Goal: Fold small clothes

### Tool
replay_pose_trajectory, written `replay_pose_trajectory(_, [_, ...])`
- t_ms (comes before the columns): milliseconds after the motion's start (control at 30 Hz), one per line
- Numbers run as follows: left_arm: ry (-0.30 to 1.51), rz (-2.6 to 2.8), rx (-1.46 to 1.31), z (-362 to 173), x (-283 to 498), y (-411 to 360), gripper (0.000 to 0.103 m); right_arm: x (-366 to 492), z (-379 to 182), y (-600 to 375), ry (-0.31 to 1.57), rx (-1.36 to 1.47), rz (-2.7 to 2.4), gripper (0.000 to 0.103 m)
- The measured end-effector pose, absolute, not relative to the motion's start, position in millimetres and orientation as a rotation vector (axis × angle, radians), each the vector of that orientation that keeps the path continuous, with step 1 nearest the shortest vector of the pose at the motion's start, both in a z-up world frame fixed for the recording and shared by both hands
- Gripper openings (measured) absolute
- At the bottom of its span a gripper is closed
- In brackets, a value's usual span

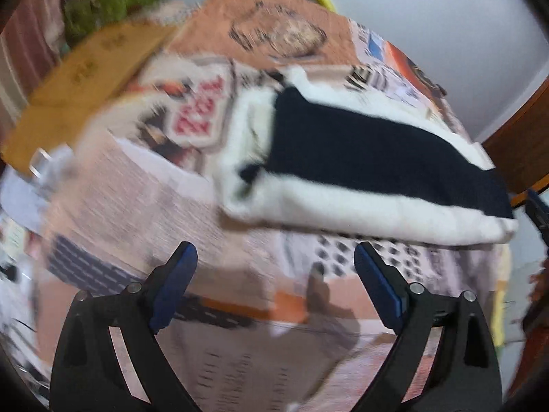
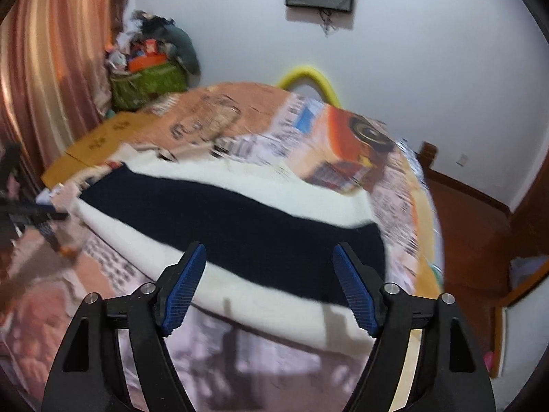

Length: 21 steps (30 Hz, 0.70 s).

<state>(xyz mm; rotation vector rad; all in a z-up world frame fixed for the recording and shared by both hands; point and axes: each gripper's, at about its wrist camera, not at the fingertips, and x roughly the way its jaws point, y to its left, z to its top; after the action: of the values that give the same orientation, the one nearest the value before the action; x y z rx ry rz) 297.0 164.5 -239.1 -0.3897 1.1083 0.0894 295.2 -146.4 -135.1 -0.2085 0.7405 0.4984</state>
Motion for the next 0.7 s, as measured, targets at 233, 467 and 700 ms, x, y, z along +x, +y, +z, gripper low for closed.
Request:
replay_pose_trajectory(233, [1.132, -0.004, -0.684, -270, 319, 168, 0.093, 319, -169, -108, 0.798, -0.205, 0.547, 0.076])
replay_pose_trajectory(467, [1.016, 0.019, -0.889, -279, 350, 194, 0.093, 344, -214, -95, 0.909, -0.166, 0.530, 0.077])
replay_pose_trajectory(700, [0.990, 0.149, -0.788, -282, 384, 195, 0.049, 342, -213, -101, 0.898, -0.121, 0.562, 0.080])
